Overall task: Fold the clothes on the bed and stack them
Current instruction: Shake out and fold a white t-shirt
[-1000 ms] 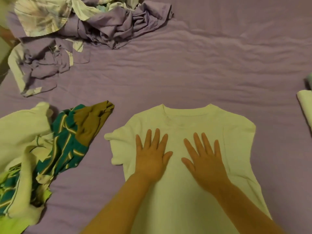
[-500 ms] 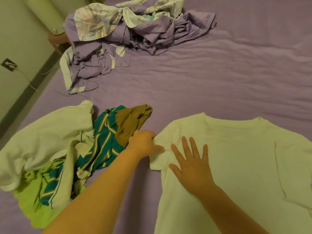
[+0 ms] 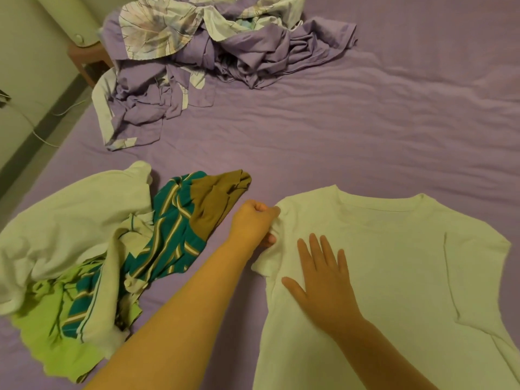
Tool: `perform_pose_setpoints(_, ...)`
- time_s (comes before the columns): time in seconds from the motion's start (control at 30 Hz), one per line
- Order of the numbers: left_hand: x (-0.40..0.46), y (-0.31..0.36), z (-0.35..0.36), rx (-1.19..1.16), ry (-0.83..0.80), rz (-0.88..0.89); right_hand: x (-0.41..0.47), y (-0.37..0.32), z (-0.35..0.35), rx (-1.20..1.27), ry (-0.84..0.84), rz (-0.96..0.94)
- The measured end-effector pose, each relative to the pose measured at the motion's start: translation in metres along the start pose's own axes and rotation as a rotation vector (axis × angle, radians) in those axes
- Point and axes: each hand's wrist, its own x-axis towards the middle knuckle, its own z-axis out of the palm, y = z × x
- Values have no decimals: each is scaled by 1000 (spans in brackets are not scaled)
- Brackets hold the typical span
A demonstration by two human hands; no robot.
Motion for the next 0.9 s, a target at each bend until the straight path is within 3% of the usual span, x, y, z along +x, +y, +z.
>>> perform_pose_setpoints(0.1,-11,-3,15,-255,-226,-98,-29,18,4,-20,6,19)
perform_pose_setpoints(0.17,-12,-17,24,-247,-216,22,-47,32,6,-22,7,39)
perform_pose_setpoints(0.2,-10,-27,27,-141,-145,148,-55,38,8,-19,11,46)
perform_pose_setpoints(0.3,1,-61,28,584,127,700,-77,51,13,-24,60,35)
perform_pose_setpoints(0.37,11,-87,34,854,108,936,-86,56,18,-44,80,16)
perform_pose_setpoints(0.47,12,-110,52,1101,82,846,-90,61,25,-58,103,-5)
perform_pose_setpoints(0.77,-12,-106,76,1448,120,542,-92,63,27,-108,114,-25)
perform_pose_setpoints(0.83,-31,-110,80,1482,87,564,-105,67,25,-101,93,-14)
perform_pose_setpoints(0.9,-57,-125,84,1462,34,709,-123,71,26,-81,78,-4)
